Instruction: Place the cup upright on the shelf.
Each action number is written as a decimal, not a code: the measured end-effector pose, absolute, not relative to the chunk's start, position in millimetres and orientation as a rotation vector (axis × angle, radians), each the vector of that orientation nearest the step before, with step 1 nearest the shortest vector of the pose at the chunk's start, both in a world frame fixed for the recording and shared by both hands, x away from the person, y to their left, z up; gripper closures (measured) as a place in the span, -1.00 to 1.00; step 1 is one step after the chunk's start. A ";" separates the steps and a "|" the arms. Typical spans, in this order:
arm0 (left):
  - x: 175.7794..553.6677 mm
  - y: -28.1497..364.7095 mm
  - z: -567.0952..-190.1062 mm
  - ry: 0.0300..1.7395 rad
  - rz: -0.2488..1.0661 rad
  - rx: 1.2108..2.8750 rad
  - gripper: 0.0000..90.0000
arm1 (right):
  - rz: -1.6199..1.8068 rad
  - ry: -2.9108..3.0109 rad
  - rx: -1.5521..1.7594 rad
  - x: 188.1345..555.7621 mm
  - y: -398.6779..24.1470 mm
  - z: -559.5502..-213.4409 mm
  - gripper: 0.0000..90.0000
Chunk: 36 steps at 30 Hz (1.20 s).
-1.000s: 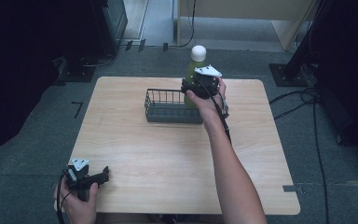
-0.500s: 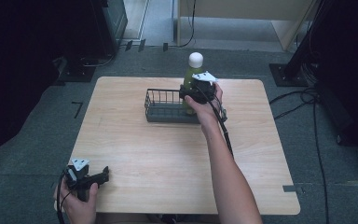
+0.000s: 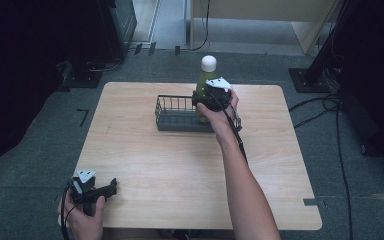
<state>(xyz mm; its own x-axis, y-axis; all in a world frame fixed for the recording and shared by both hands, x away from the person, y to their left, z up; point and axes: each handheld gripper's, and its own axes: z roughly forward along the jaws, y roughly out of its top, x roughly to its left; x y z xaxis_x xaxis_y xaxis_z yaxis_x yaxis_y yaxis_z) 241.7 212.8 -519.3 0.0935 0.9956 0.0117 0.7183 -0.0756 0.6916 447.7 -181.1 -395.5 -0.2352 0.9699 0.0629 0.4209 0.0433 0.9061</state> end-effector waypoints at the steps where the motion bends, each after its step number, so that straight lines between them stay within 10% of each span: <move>1: 241.7 212.8 -519.3 1.678 0.686 1.851 -1.00 | 1.164 1.721 1.415 448.4 -181.9 -395.8 -0.68; 36: 241.7 212.9 -519.3 1.678 0.686 1.852 -1.00 | 1.203 1.751 1.379 427.7 -194.0 -383.8 -0.68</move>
